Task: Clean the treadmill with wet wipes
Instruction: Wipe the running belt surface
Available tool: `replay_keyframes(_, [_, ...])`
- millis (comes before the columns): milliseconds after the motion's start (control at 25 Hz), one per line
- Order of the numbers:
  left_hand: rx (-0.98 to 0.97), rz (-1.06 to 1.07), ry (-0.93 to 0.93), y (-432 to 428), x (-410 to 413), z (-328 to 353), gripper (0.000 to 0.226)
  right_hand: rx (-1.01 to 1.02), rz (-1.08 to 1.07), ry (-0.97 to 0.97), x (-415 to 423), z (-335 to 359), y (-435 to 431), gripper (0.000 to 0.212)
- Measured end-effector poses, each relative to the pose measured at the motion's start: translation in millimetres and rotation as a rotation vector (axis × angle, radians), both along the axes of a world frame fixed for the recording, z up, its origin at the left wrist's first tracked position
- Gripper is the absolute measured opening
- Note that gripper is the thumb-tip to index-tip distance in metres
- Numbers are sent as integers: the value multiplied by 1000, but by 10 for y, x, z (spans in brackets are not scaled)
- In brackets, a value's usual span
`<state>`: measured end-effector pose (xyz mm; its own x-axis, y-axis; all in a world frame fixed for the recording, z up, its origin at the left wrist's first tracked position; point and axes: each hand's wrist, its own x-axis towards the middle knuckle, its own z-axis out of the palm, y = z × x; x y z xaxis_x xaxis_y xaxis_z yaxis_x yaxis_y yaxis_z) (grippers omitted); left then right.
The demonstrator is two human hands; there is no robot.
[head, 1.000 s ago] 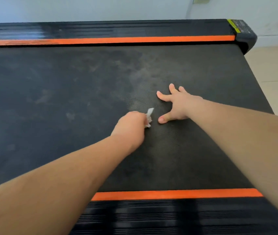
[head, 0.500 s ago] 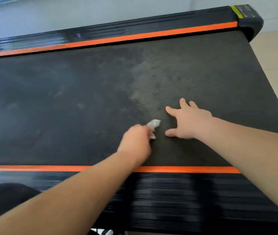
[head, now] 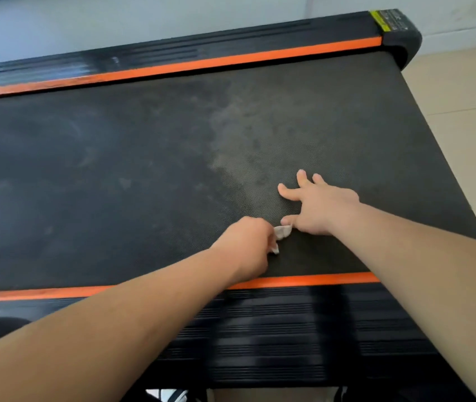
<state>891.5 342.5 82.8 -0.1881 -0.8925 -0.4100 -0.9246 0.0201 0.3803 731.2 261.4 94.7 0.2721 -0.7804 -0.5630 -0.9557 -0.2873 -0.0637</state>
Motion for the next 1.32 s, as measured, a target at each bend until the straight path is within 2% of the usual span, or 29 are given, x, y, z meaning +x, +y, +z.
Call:
replay_keyframes(40, [-46, 2, -28, -65, 73, -3, 21, 18, 11, 9, -21, 22, -36, 71])
replay_keyframes(160, [-195, 214, -87, -231, 326, -90, 16, -12, 72, 72, -32, 35, -51, 72])
replay_keyframes(240, [-187, 256, -94, -169, 249, -132, 17, -54, 93, 81, -25, -19, -22, 73])
replay_keyframes(400, [114, -94, 80, 31, -107, 16, 13, -65, 96, 51, -129, 38, -11, 71])
replay_keyframes(440, [147, -114, 115, 10, -113, 89, 13, -44, 74, 32, -158, 78, -27, 69])
replay_keyframes(600, [19, 206, 259, -239, 87, 217, 11, -6, 29, 8, -236, 95, -58, 63])
replay_keyframes(720, [186, 381, 509, -260, 139, 227, 9, -25, 35, 11, -234, 74, -57, 65])
replay_keyframes(760, [218, 410, 524, -261, 152, 218, 8, -24, 45, 10, -225, 77, -48, 65])
replay_keyframes(800, [205, 410, 461, -292, 186, 197, 10, -19, 48, 9, -218, 85, -43, 64])
replay_keyframes(920, [-37, 256, -3, -424, 313, 142, 21, -10, 44, 13, -222, 105, -38, 64])
replay_keyframes(960, [-174, 203, -76, -430, 322, 145, 26, -9, 44, 17, -221, 100, -38, 64])
replay_keyframes(1040, [-427, -4, -14, -364, 284, 101, 29, -3, 35, 20, -211, 98, -29, 65])
replay_keyframes(1080, [-463, -153, 49, -321, 247, 66, 29, -4, 33, 23, -207, 99, -22, 66])
replay_keyframes(1160, [-403, -395, 88, -270, 172, -66, 23, -10, 29, 20, -202, 103, -4, 66])
replay_keyframes(1240, [-353, -430, 40, -275, 146, -197, 20, -28, 28, 22, -184, 88, -5, 66])
replay_keyframes(1320, [-394, -383, 54, -321, 129, -266, 20, -115, -1, -6, -146, 64, -43, 57])
